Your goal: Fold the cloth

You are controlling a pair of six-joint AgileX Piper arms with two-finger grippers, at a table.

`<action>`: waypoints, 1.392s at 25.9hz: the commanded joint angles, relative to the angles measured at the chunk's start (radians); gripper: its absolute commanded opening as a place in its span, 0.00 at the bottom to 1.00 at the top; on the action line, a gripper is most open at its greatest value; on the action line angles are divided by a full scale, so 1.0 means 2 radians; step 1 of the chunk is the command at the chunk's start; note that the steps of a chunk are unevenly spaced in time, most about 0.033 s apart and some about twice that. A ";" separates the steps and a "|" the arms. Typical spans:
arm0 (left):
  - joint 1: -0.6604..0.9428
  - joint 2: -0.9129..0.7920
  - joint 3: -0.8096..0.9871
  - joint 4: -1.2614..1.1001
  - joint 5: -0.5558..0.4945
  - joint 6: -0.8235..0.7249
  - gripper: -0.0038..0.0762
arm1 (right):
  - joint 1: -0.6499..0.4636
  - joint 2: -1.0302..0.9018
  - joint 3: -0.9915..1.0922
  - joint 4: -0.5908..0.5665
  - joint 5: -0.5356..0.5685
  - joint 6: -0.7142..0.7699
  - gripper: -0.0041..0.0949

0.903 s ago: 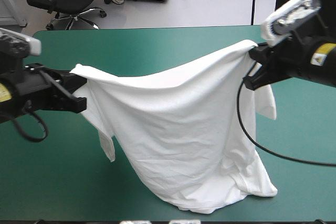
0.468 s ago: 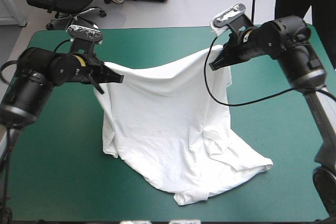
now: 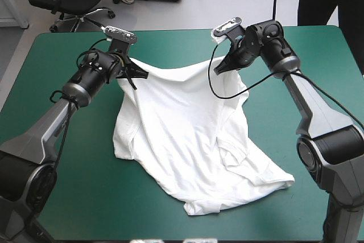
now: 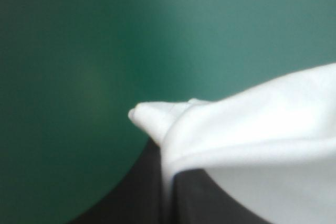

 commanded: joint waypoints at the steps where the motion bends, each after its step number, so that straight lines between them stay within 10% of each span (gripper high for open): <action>1: -0.001 -0.002 -0.013 0.018 -0.034 -0.011 0.03 | -0.016 -0.006 -0.020 0.001 -0.024 0.012 0.05; 13: -0.001 0.005 -0.074 0.037 0.031 0.012 0.62 | -0.110 -0.003 -0.057 0.112 -0.006 -0.010 0.72; 28: -0.001 -0.122 -0.100 -0.040 0.175 0.051 0.63 | -0.167 -0.139 -0.021 0.184 0.086 -0.049 0.72; 36: -0.027 -0.211 -0.007 -0.072 0.302 0.057 0.63 | -0.164 -0.309 0.168 0.179 0.077 -0.054 0.71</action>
